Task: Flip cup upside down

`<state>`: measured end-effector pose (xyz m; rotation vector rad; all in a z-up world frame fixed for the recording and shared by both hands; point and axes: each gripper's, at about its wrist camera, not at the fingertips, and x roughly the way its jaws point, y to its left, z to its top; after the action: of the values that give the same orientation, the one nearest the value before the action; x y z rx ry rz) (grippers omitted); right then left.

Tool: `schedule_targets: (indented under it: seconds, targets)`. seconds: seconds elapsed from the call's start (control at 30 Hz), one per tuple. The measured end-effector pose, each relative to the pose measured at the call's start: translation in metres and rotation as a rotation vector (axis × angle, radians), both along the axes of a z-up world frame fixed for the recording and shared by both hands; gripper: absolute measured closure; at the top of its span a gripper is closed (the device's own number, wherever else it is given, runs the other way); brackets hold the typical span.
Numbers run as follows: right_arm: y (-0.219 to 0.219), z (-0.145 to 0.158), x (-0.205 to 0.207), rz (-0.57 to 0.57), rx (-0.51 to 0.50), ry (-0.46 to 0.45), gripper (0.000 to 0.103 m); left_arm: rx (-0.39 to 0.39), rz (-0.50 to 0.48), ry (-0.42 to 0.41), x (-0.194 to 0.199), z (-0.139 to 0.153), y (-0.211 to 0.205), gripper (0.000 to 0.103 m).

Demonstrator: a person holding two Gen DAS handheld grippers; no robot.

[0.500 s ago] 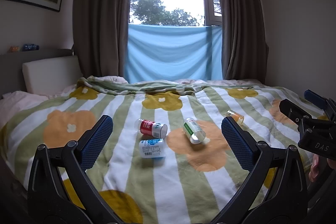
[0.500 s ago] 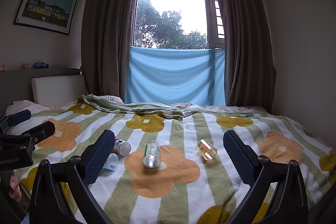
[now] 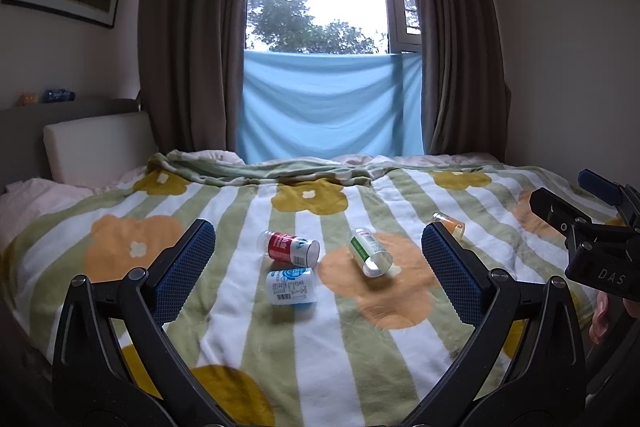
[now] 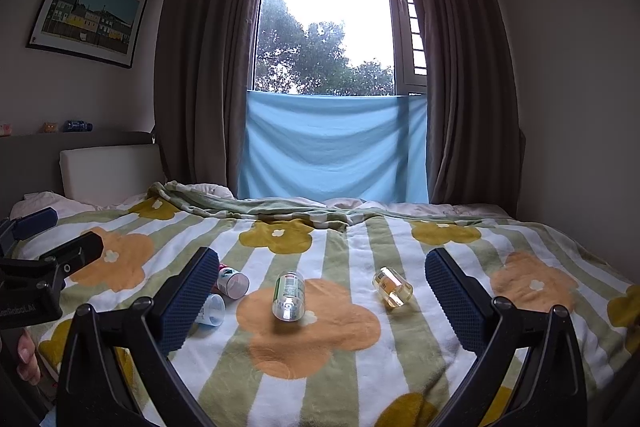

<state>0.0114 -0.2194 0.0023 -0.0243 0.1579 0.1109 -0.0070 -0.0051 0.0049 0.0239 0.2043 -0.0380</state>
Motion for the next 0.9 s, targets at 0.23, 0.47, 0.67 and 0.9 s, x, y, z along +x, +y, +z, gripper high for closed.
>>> schedule_targets:
  seconds: [0.23, 0.47, 0.67, 0.9]
  targets:
    - [0.0002, 0.0018, 0.0019, 0.000, -0.002, 0.009, 0.000, 0.000, 0.000, -0.001, -0.0001, -0.0007, 0.0000, 0.000]
    - [0.0004, 0.0019, 0.0025, 0.000, -0.002, 0.009, 0.000, -0.004, -0.002, 0.004, 0.0004, -0.0027, 0.0006, 0.000]
    - [0.0020, -0.0009, 0.0042, 0.000, -0.004, 0.013, 0.000, -0.007, -0.003, 0.012, 0.0023, -0.0041, 0.0019, 0.000]
    - [0.0066, -0.0034, 0.0063, 0.011, -0.008, 0.020, 0.000, -0.010, -0.001, 0.015, 0.0049, -0.0056, 0.0029, 0.000]
